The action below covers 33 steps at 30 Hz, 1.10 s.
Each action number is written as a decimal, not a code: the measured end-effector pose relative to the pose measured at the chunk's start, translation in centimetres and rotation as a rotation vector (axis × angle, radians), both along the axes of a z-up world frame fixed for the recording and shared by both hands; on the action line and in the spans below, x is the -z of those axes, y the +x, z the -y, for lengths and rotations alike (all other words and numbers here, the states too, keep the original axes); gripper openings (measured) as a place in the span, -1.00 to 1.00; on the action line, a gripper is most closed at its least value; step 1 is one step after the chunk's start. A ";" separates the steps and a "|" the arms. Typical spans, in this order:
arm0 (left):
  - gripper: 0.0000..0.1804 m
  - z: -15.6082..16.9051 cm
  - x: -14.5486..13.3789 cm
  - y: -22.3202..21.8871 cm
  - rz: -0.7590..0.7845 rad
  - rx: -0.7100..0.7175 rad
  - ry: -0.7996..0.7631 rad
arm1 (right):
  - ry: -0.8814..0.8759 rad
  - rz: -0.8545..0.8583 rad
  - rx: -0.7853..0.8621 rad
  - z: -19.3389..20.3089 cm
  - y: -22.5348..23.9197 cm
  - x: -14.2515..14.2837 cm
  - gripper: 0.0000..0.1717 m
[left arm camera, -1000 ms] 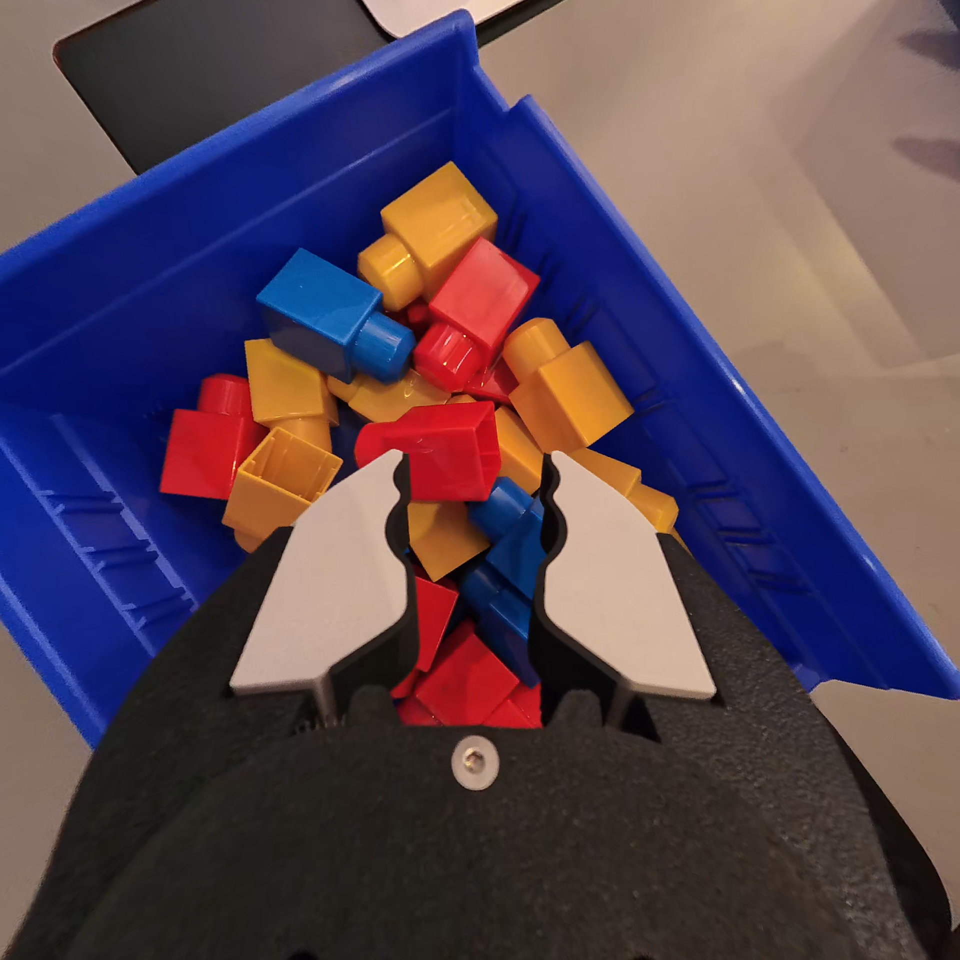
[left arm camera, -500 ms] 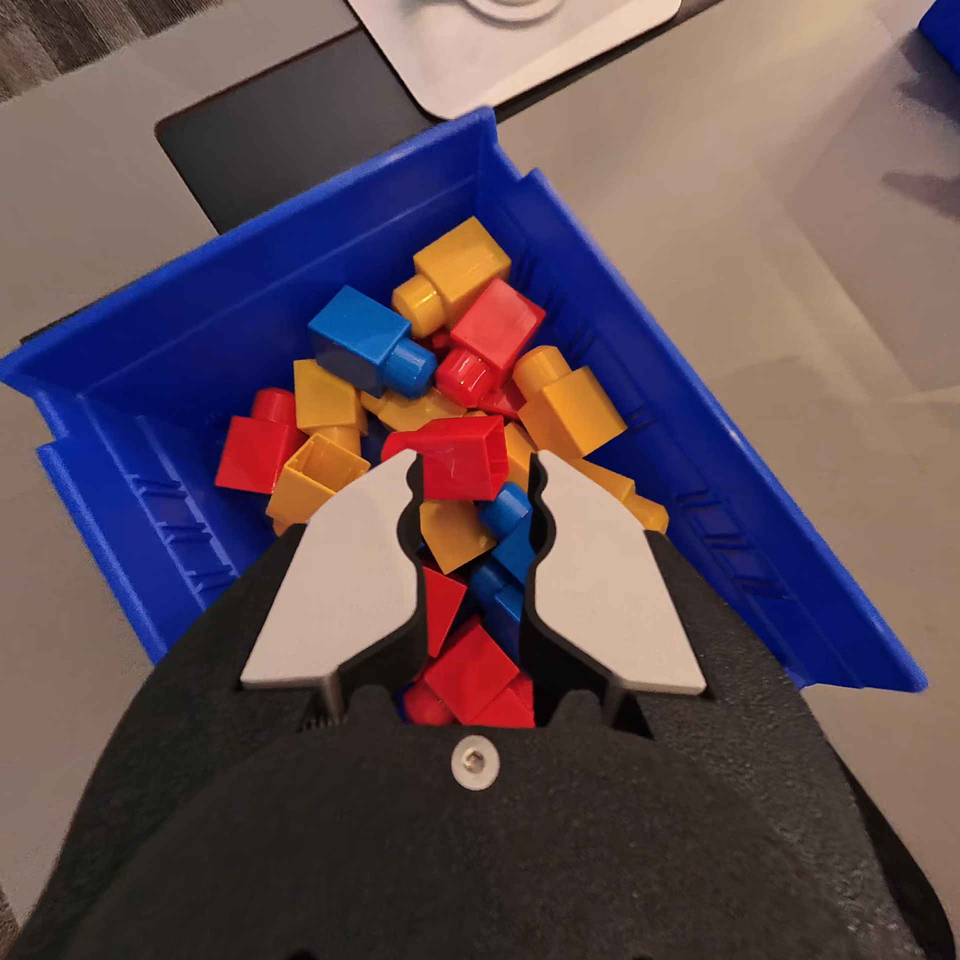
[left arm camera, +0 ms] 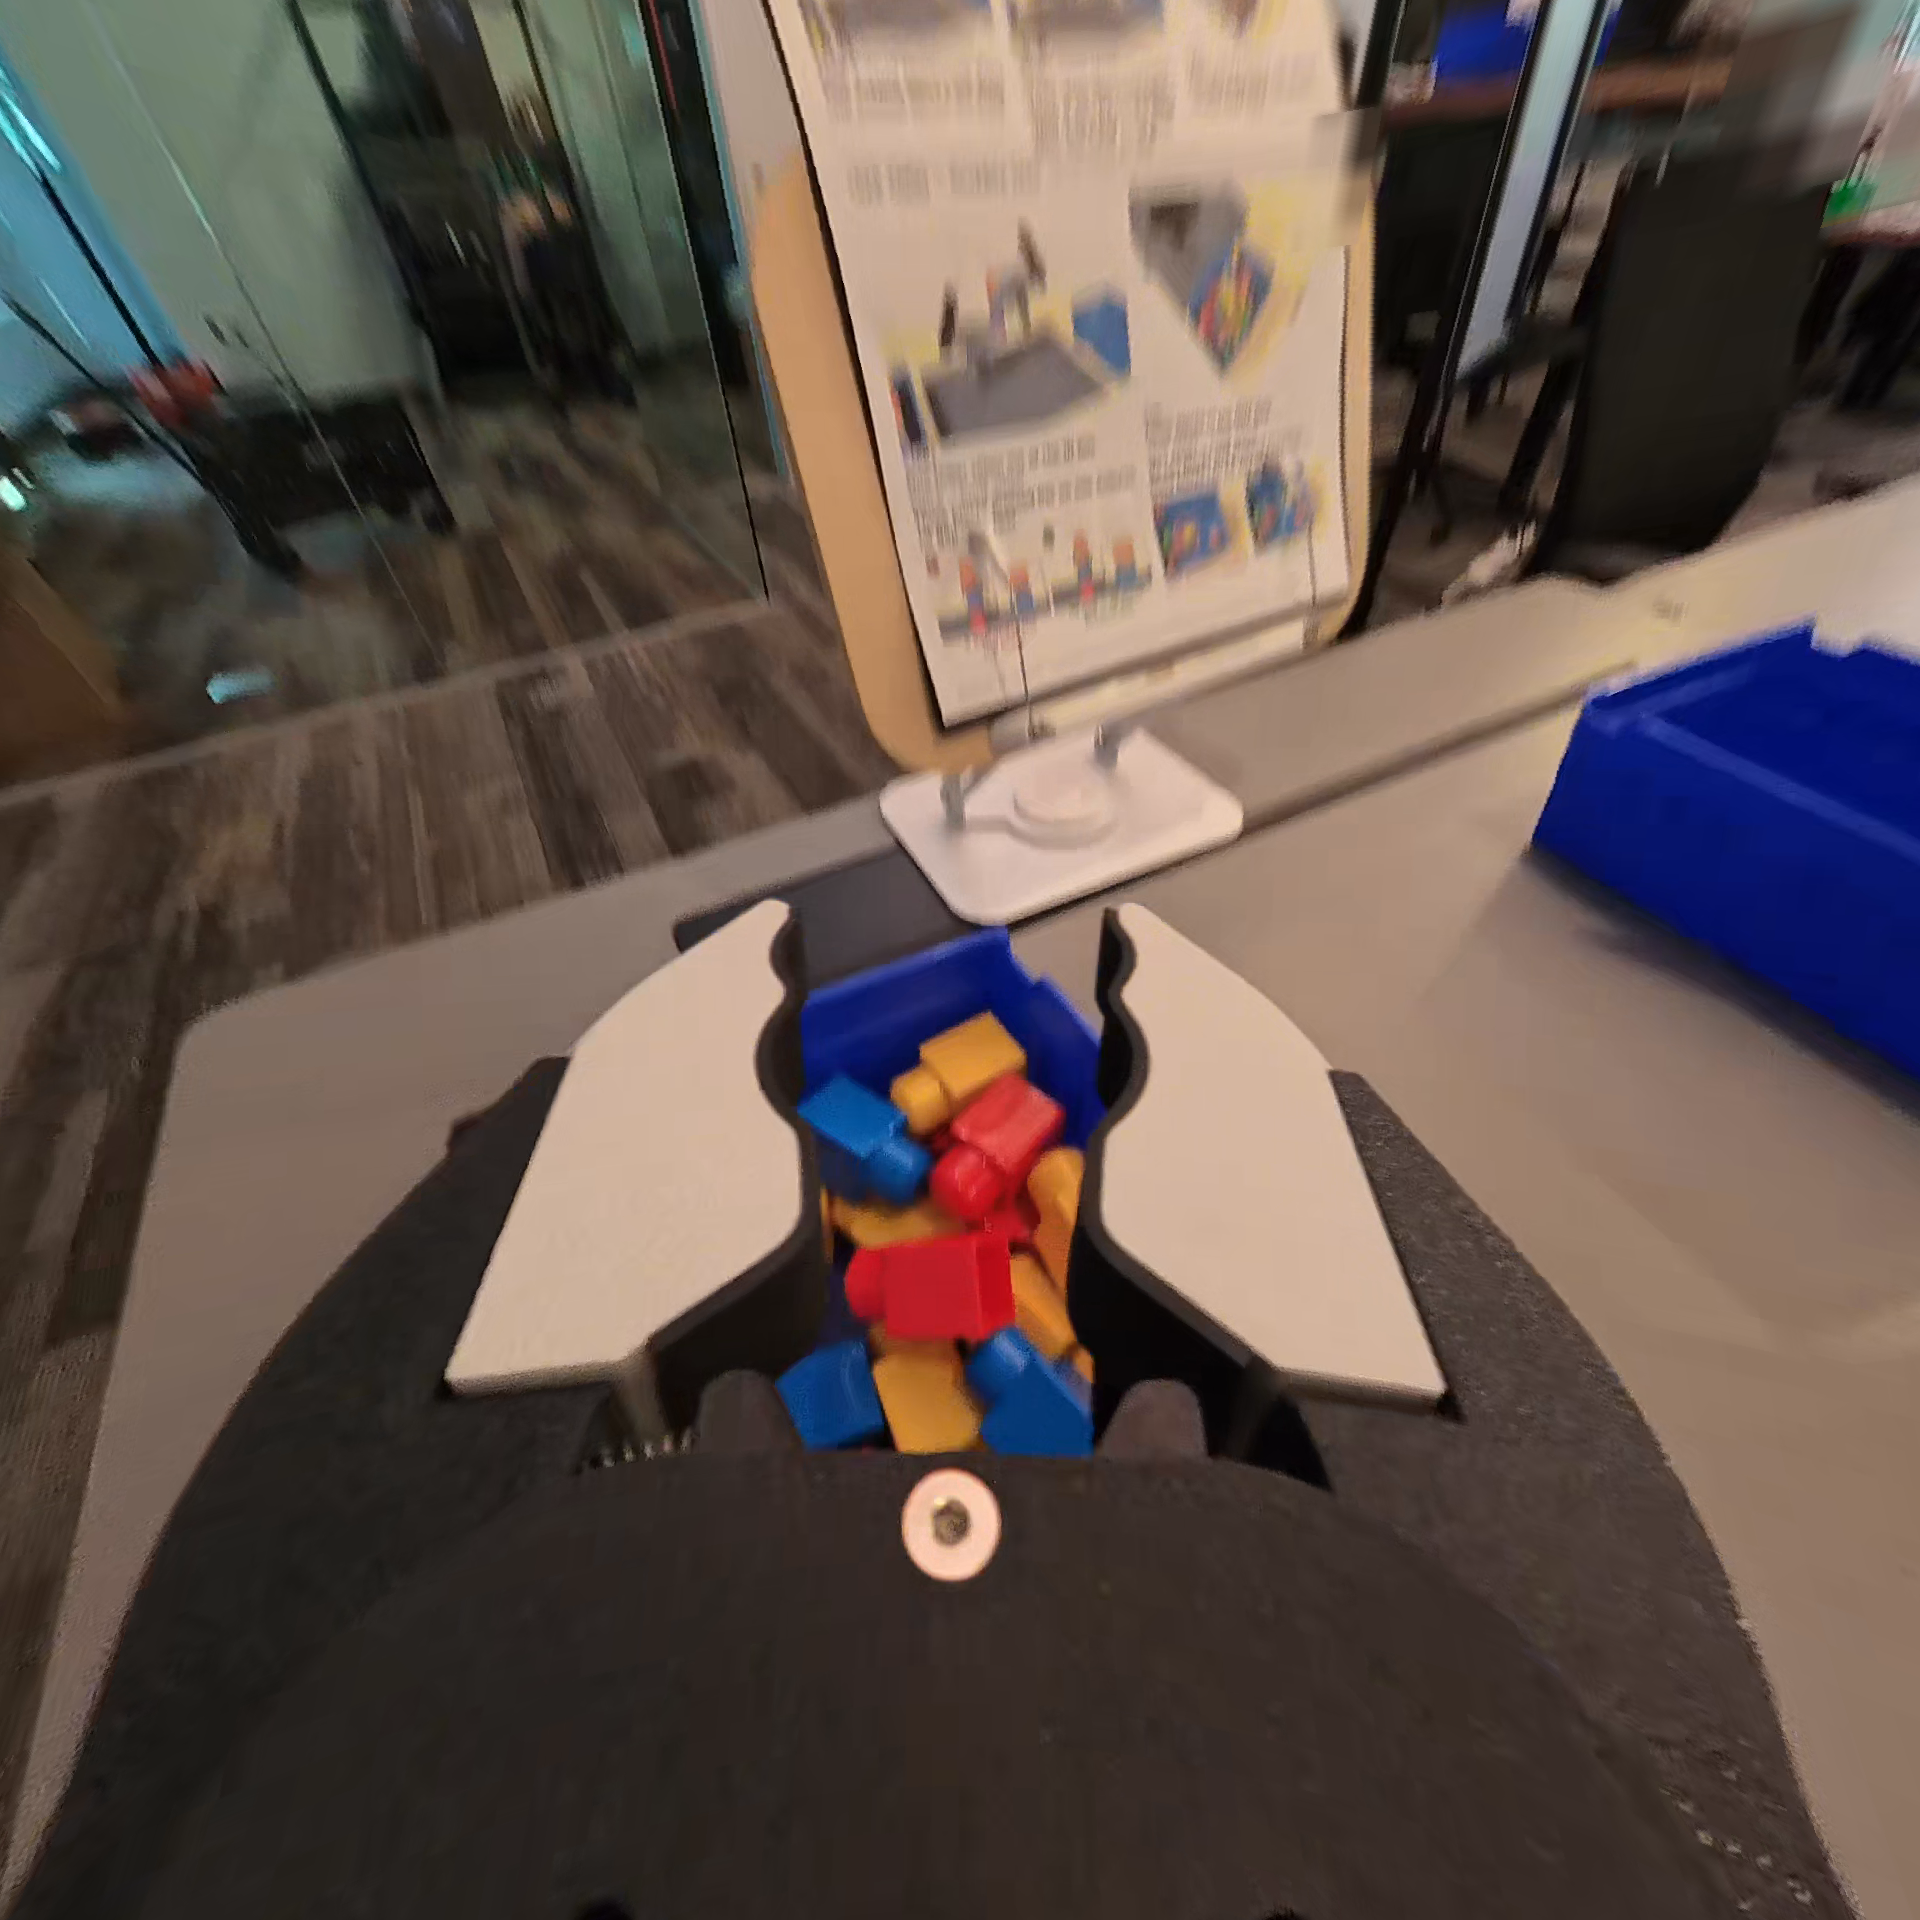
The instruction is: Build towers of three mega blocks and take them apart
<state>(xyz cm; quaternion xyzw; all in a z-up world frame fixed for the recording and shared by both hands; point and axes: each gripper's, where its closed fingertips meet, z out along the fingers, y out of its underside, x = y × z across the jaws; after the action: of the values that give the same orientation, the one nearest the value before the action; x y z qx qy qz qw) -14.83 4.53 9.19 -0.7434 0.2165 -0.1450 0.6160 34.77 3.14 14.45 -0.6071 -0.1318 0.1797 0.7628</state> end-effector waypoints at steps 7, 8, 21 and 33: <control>-0.27 2.2 -5.3 -1.3 0.074 -0.100 0.249 | 0.009 0.030 0.001 0.8 1.8 -0.1 -0.07; -0.28 2.4 -5.7 -1.4 0.076 -0.105 0.271 | 0.014 0.042 -0.018 0.9 1.6 -0.1 -0.06; -0.45 0.9 9.7 -0.2 -0.215 0.146 -0.345 | -0.065 0.025 -0.143 0.5 -0.5 1.2 -0.26; -0.45 -1.8 18.1 0.0 -0.367 0.109 -0.582 | -0.169 0.132 -0.155 -0.9 -2.4 3.8 -0.25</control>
<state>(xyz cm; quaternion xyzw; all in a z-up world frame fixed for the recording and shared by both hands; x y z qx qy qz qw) -14.83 6.35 -8.93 -0.8889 0.3127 -0.0972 0.3205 32.37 4.06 10.62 -0.6676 -0.2125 0.2082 0.6825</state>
